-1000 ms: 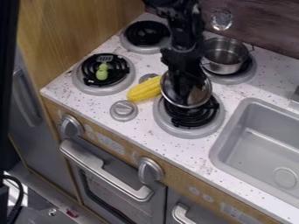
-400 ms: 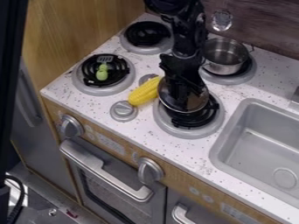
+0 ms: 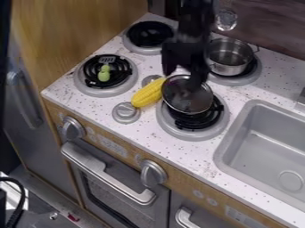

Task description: Moveu a tampa da panela de prata para o queimador inferior direito

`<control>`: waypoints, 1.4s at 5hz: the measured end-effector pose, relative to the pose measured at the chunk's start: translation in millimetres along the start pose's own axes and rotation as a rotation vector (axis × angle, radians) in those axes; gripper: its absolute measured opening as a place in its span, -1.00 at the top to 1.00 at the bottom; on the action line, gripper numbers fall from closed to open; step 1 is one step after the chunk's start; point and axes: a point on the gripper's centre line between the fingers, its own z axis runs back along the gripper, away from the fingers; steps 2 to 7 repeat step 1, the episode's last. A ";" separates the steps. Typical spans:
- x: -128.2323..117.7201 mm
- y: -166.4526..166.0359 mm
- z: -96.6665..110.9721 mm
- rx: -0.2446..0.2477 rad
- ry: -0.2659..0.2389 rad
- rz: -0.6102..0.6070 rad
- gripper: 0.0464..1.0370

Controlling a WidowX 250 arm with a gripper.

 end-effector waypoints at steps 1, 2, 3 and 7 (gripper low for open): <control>6.4 6.8 16.6 -0.013 0.018 0.041 -0.93; 6.4 6.8 16.6 -0.013 0.018 0.041 -0.93; 6.4 6.8 16.6 -0.013 0.018 0.041 -0.93; 6.4 6.8 16.6 -0.013 0.018 0.041 -0.93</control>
